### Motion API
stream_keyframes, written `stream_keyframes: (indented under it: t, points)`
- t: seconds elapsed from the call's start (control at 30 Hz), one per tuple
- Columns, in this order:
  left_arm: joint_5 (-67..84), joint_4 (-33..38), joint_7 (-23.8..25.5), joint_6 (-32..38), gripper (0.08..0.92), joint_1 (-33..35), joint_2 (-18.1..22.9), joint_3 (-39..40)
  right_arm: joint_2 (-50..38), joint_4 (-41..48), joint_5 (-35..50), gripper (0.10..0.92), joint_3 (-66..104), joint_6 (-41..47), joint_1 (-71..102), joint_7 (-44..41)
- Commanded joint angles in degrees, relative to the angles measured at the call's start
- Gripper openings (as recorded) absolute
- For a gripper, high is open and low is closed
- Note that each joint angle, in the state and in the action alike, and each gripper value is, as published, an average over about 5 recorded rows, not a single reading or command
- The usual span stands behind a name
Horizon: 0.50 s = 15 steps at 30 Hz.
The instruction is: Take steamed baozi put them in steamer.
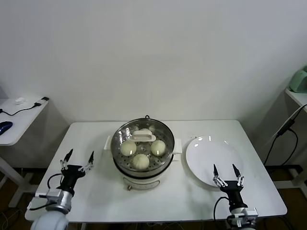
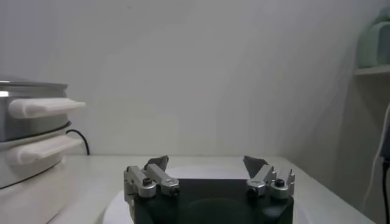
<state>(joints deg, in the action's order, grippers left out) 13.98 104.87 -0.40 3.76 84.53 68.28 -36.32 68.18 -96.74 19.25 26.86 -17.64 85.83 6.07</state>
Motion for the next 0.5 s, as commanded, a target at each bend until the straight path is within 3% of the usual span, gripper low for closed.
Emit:
stream_keyframes:
  t: [0.03, 0.5]
  points:
    - [9.3, -7.5, 1.0, 7.2, 0.823, 1.8, -1.2, 0.3, 0.5, 0.3, 0.7, 0.823, -0.4, 0.6, -0.3, -0.2]
    - [8.2, -5.8, 1.0, 7.2, 0.823, 2.5, -0.4, 1.8, 0.3, 0.3, 0.3, 0.823, -0.1, 0.8, 0.1, -0.5]
